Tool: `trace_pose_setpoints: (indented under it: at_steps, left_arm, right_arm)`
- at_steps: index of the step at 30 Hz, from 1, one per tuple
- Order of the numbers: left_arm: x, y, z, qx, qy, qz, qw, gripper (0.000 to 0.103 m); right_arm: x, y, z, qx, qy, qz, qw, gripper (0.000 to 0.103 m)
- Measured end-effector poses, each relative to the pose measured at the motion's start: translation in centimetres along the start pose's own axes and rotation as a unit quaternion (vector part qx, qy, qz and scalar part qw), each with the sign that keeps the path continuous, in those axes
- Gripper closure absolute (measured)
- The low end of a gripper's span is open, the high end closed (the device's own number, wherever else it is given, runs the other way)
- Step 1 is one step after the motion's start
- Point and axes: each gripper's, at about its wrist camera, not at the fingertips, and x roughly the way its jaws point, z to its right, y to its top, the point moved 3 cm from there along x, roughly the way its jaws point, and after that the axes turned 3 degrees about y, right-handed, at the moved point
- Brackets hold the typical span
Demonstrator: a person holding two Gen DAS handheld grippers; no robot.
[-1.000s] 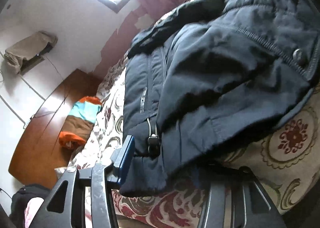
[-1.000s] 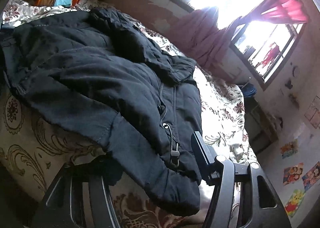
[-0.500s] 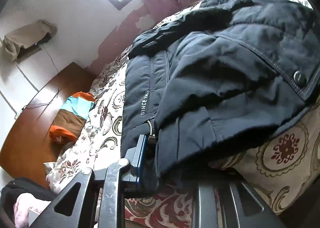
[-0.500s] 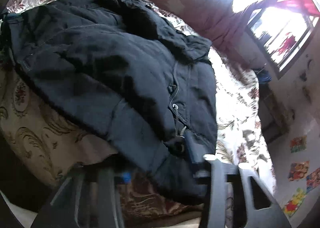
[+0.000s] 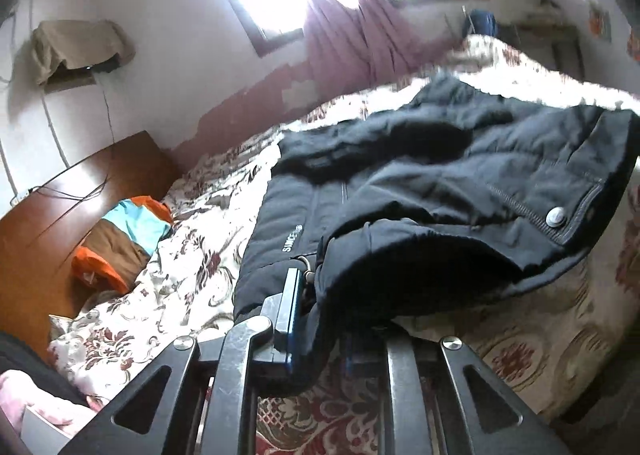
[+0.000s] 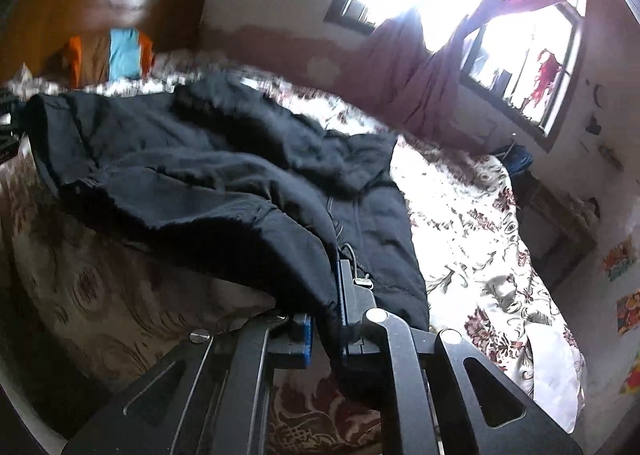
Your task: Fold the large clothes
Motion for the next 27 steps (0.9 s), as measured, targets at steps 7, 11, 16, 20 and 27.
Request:
trace_pose_setpoints:
  at_steps: [7, 11, 16, 20, 27]
  left_arm:
    - [-4.4, 1.5, -1.9, -0.017, -0.011, 0.05, 0.9986, 0.091]
    - [-7.3, 1.8, -2.4, -0.011, -0.016, 0.066, 0.9976, 0.092]
    - [-10.6, 2.1, -3.8, -0.031, -0.021, 0.088, 0.9954, 0.093]
    - [-12.8, 2.8, -5.4, -0.072, -0.028, 0.112, 0.9907, 0.094]
    - [-14.3, 4.5, -6.9, -0.091, -0.025, 0.135, 0.9864, 0.095]
  right_arm:
    - [-6.0, 0.9, 1.3, 0.024, -0.006, 0.067, 0.997, 0.096]
    - [-8.6, 1.2, 2.2, 0.032, -0.008, 0.095, 0.995, 0.097]
    - [-12.6, 1.6, 2.9, 0.045, -0.005, 0.141, 0.989, 0.097]
    - [-14.9, 2.5, 3.3, 0.052, -0.006, 0.176, 0.983, 0.097]
    - [-15.8, 3.4, 4.0, 0.073, -0.008, 0.209, 0.975, 0.097]
